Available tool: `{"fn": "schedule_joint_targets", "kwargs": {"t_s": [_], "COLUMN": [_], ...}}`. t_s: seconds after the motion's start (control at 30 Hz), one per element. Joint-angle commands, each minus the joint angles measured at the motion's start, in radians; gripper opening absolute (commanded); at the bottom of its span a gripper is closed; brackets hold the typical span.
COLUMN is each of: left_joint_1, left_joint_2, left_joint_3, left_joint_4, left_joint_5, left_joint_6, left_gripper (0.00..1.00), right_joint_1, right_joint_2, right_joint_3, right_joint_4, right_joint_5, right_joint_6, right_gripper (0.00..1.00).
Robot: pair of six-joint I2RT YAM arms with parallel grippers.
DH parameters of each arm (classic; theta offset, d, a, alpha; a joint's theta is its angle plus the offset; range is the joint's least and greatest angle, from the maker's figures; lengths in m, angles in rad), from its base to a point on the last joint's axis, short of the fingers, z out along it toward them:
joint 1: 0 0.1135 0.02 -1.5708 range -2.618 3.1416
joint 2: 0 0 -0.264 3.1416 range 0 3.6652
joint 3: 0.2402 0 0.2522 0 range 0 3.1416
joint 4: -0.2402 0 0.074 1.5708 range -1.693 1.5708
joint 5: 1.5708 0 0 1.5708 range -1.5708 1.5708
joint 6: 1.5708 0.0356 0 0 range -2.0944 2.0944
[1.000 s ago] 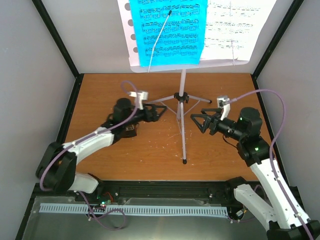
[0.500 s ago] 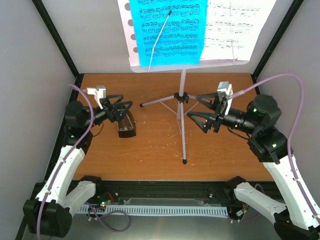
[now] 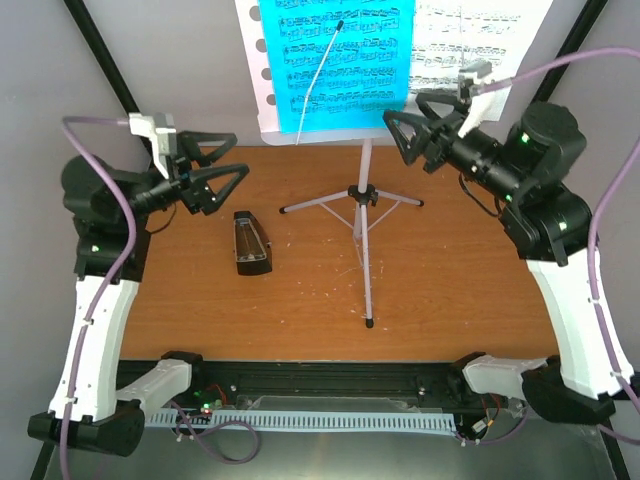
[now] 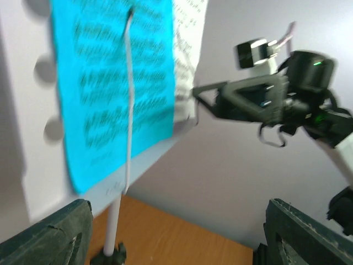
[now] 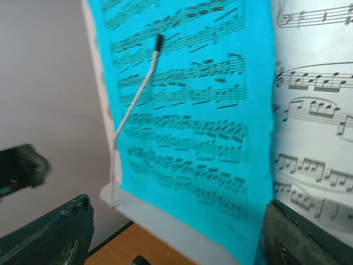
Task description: Pack up the instrument practice props
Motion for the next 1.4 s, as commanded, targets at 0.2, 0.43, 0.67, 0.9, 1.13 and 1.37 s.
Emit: {"fn": "schedule_joint_targets", "kwargs": {"t_s": [0.2,0.43,0.67,0.9,1.13,1.37], "left_joint_1": [-0.111,-0.224,-0.277,-0.291,-0.304,-0.342], "left_joint_2": [0.233,0.371,0.478,0.543,0.626,0.674], "left_joint_3": [0.380,0.547,0.676,0.767,0.865,0.923], "left_joint_4": [-0.227,-0.323,-0.328,-0.337,-0.371,-0.383], "left_joint_5": [0.005,-0.123,-0.141,-0.150,-0.161,-0.180], "left_joint_6": [0.072,0.134,0.141,0.130,0.122,0.133], "left_gripper": [0.79,0.70,0.57,0.53,0.44,0.32], "right_joint_1": [0.002,0.002,0.002,0.002,0.002,0.002], "right_joint_2": [0.172,0.194,0.259,0.299,0.317,0.315], "right_joint_3": [0.227,0.229,0.295,0.331,0.342,0.338], "right_joint_4": [-0.127,-0.068,-0.042,-0.008,0.013,0.019], "right_joint_5": [0.127,0.068,0.007,-0.028,-0.048,-0.054], "right_joint_6": [-0.002,-0.002,0.005,0.019,0.021,0.015], "right_gripper": [0.77,0.66,0.54,0.42,0.36,0.30]}}
